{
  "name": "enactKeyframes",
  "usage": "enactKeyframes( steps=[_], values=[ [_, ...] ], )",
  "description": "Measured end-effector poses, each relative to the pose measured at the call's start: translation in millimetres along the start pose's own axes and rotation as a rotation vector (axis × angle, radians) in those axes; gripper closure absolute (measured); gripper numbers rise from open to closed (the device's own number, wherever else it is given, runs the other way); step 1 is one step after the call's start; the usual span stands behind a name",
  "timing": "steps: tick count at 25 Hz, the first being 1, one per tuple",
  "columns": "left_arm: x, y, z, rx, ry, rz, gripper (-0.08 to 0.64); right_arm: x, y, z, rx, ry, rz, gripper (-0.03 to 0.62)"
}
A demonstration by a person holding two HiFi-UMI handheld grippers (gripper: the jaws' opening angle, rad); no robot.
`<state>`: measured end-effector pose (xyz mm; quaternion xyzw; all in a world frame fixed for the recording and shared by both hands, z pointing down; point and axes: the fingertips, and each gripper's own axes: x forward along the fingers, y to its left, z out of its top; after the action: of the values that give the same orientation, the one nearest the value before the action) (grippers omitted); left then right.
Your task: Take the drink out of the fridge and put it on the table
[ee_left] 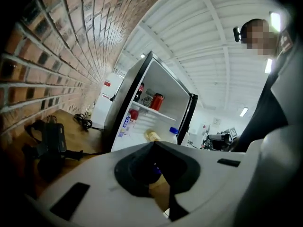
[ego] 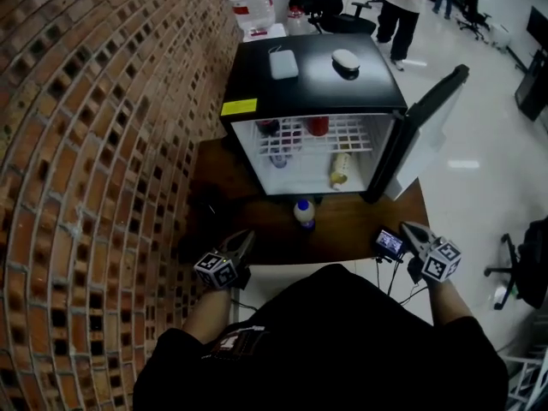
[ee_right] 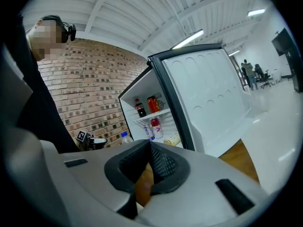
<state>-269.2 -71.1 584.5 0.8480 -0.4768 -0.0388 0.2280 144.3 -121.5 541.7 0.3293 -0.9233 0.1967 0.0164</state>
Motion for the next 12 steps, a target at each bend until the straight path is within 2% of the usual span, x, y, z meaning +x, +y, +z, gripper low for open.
enactKeyframes(
  steps=[4, 12],
  values=[
    [2.4, -7.1, 3.2, 0.007, -0.010, -0.016, 0.546, -4.0, 1.8, -3.5, -0.031, 0.026, -0.007, 0.588],
    [10.6, -15.7, 2.8, 0.014, 0.008, -0.040, 0.546, -11.0, 1.9, -9.9, -0.026, 0.036, -0.010, 0.588]
  ],
)
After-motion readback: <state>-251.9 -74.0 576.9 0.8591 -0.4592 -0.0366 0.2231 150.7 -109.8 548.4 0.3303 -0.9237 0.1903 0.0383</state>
